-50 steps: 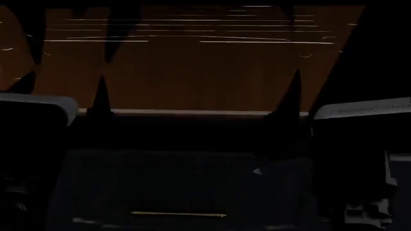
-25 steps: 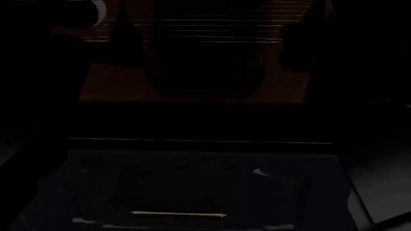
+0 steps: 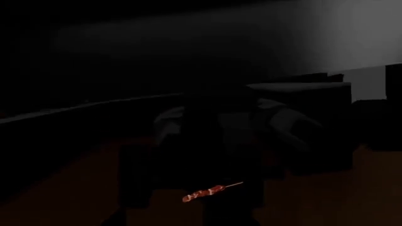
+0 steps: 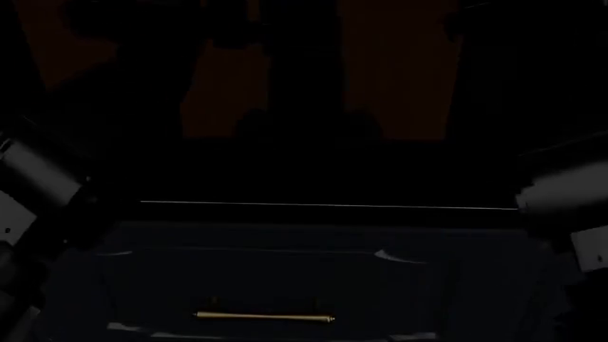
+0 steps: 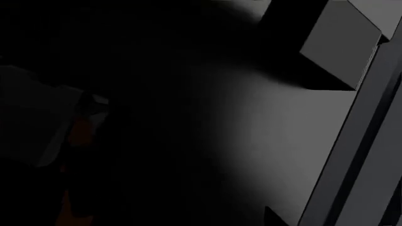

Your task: Close the oven door

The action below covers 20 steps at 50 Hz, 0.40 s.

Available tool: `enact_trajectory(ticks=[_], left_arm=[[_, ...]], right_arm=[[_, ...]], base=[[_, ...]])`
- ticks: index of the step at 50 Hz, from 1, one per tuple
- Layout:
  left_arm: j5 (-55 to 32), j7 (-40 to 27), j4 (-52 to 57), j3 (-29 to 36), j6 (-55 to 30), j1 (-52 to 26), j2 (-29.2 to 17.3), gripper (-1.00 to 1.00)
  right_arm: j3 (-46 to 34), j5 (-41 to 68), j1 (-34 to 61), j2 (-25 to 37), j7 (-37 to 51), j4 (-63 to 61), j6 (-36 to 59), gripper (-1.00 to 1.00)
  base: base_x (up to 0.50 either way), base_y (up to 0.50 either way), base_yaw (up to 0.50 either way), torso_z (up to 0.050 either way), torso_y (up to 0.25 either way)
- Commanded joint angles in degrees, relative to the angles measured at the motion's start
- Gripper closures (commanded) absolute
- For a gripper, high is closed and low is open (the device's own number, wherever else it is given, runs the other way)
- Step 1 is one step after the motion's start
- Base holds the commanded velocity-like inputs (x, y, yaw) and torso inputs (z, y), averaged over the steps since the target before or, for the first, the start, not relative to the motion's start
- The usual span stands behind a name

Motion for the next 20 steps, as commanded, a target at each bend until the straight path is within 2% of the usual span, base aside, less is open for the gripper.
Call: enact_trajectory(ticks=[1, 5, 12, 20], left_arm=[[-32.46, 5.17, -27.07, 30.95, 15.3, -11.2, 2.52, -1.0], [-41.59, 5.29, -29.25, 38.65, 16.29, -12.6, 2.52, -1.0], [-50.52, 5.0, -31.2, 43.94, 16.78, -13.92, 2.52, -1.0], [-52.07, 4.49, -30.76, 46.11, 16.87, -14.15, 2.52, -1.0]], right_arm=[[-2.24, -5.19, 9.35, -6.1, -4.87, 31.02, -16.01, -1.0], [-0.76, -4.43, 13.16, -9.63, -6.18, 45.69, -25.3, -1.0], [1.79, -5.27, 13.72, -10.09, -6.13, 45.87, -24.61, -1.0], [3.8, -6.91, 13.53, -10.13, -6.83, 45.86, -24.06, -1.0]], base=[[0.09, -0.01, -0.01, 0.011, 0.0], [0.08, -0.01, 0.0, 0.011, 0.0], [0.06, -0.01, 0.0, 0.005, 0.0], [0.05, -0.01, 0.0, 0.003, 0.0]])
